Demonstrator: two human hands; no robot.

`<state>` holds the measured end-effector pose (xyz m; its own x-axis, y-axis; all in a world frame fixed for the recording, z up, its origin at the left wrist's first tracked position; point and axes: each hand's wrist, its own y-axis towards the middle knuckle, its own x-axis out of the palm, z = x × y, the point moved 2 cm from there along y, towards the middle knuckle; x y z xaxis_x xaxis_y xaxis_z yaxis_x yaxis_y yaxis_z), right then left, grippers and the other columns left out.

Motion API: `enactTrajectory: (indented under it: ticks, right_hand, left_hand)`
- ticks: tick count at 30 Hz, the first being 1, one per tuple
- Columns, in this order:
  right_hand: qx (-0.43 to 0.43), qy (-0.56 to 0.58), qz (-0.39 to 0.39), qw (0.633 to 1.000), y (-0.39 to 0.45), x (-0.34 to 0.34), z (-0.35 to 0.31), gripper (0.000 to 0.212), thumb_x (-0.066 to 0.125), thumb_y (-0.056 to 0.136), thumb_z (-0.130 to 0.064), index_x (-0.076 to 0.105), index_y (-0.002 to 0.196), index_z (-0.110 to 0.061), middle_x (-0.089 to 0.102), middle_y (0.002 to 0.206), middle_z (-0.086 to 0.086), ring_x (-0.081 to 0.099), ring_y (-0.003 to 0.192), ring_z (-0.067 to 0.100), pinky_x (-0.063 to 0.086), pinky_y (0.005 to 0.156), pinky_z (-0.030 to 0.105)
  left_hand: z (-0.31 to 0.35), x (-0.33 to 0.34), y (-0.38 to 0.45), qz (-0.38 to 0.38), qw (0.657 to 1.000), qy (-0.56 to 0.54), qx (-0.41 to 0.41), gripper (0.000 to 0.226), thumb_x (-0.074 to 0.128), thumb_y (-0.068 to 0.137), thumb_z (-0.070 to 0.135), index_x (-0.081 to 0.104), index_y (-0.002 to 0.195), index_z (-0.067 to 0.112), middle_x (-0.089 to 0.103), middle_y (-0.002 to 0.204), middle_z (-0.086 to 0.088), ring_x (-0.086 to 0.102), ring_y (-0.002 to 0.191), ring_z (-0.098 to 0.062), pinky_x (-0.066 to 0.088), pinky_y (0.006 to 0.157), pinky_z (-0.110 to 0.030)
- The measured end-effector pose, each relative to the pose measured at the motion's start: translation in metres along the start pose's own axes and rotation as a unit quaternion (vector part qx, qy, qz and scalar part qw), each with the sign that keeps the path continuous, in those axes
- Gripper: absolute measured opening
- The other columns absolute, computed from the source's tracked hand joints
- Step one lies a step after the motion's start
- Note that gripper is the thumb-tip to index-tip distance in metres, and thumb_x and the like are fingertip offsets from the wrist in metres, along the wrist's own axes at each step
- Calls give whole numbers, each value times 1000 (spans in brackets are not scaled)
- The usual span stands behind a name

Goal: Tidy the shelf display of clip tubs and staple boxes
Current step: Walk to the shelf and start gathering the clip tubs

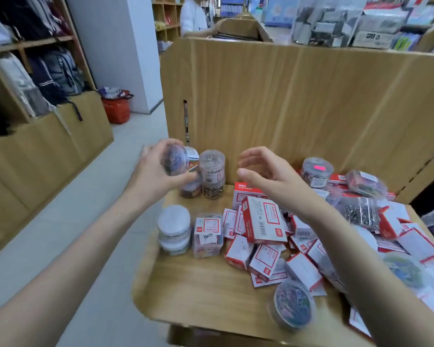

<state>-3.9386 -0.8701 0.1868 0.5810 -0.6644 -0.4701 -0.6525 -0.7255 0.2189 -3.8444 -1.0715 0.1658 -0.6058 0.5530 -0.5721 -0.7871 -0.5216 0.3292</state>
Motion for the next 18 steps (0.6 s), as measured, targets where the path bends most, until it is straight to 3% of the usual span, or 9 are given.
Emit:
enactTrajectory:
  ticks: [3,7,11,15,18]
  right_hand:
    - [-3,-34,0,999,7,1,8,22,61,85,-24,53,105,-20,62,106,-2,58,88,2,48,76,17]
    - [-3,-33,1,999,14,-4,14,21,61,86,-16,55,106,-13,62,105,2,59,80,1,48,73,18]
    - [0,-40,17,999,17,-13,19,21,61,86,-15,57,106,-9,64,104,1,61,85,8,49,72,17]
    - [9,-57,23,998,16,-17,25,19,60,86,-17,58,104,-11,64,101,-1,60,82,5,49,70,18]
    - [9,-61,24,998,16,-18,28,17,60,87,-17,59,103,-11,64,100,-2,58,76,-1,47,66,12]
  left_hand:
    - [-24,-5,18,-45,991,119,-35,56,82,65,25,51,111,29,46,114,-5,47,108,-20,34,84,-24]
    - [-39,8,29,-174,964,184,-79,60,81,65,29,49,116,23,49,114,-6,49,102,-21,37,77,-26]
    - [-41,22,32,-244,943,196,-110,57,77,71,25,46,119,23,48,115,-8,52,96,-20,43,75,-26]
    - [-39,23,31,-310,933,136,-120,49,74,74,17,48,115,24,45,106,0,50,91,-17,40,70,-20]
    - [-42,25,28,-329,928,116,-128,47,73,76,14,49,115,23,42,110,0,44,101,-17,35,76,-22]
